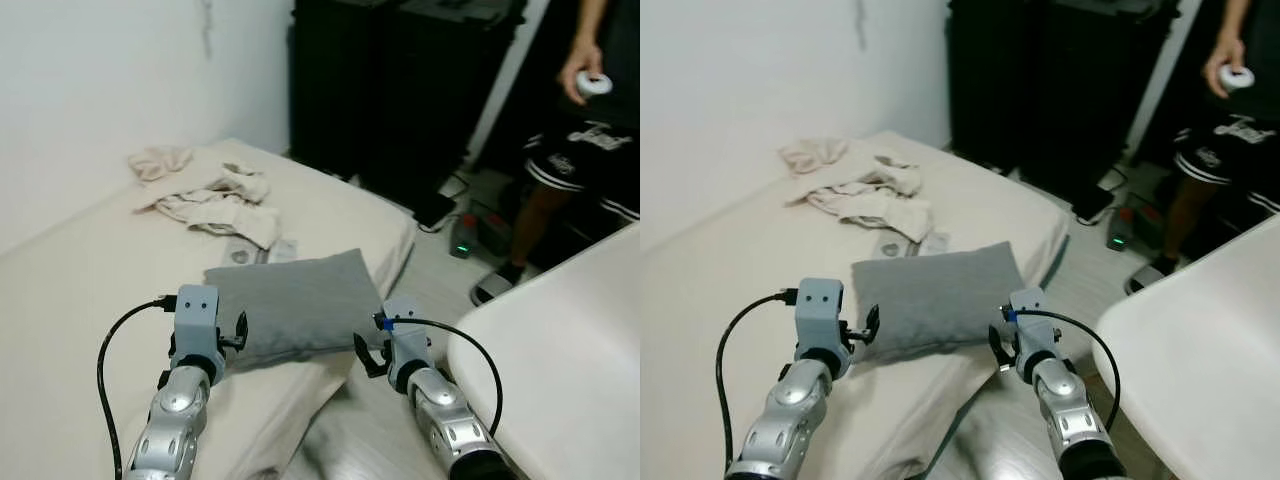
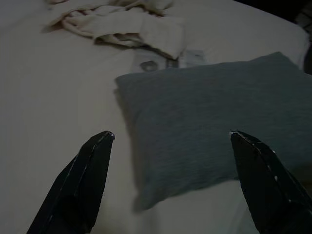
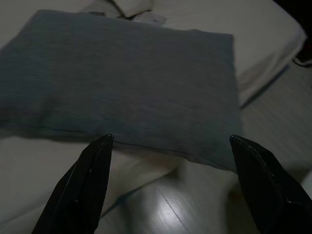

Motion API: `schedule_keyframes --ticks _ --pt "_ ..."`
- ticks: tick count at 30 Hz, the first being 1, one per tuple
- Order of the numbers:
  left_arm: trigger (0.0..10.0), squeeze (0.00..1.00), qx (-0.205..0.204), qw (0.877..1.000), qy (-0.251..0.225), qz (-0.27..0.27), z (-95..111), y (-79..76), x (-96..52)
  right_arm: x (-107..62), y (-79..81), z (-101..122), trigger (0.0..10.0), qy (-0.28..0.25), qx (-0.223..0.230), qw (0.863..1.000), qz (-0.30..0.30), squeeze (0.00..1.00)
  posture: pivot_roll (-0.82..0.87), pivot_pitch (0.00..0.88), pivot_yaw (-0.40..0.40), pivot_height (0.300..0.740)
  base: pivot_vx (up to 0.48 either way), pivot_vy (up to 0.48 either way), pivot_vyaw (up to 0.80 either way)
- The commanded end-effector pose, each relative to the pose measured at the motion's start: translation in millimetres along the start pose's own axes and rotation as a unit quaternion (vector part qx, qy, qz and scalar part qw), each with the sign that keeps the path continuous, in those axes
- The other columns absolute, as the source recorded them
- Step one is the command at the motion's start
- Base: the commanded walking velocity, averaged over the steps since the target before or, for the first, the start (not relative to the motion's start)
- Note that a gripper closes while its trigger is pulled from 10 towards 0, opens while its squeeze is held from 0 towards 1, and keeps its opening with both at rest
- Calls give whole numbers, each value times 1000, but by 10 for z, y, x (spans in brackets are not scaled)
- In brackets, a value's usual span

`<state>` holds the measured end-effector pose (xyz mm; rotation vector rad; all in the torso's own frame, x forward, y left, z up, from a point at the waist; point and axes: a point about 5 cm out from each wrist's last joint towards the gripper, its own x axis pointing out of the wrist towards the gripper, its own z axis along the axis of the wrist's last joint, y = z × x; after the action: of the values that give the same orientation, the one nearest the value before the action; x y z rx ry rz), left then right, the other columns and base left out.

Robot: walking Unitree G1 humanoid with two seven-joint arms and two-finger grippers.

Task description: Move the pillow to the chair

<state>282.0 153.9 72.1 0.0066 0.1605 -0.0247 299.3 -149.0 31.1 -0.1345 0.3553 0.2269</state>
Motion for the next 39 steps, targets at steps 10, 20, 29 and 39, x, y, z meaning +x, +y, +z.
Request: schedule_keyframes --ticks 10,20,29,39 --pt "10000 0 3 1000 14 3 -76 29 -32 -24 48 -76 10000 13 5 1000 11 0 33 101 -35 740 0 0 800" --pt "10000 0 3 1000 15 3 -81 33 -39 -42 54 -96 10000 11 5 1000 14 0 34 109 -33 740 0 0 640" --pt "10000 0 2 1000 13 4 -77 40 -41 -39 49 -77 10000 4 30 1000 9 0 37 108 -32 740 0 0 0" --pt "10000 0 -2 1000 10 1 -71 45 -51 -49 57 -81 10000 3 33 999 10 0 38 111 -31 740 0 0 0"
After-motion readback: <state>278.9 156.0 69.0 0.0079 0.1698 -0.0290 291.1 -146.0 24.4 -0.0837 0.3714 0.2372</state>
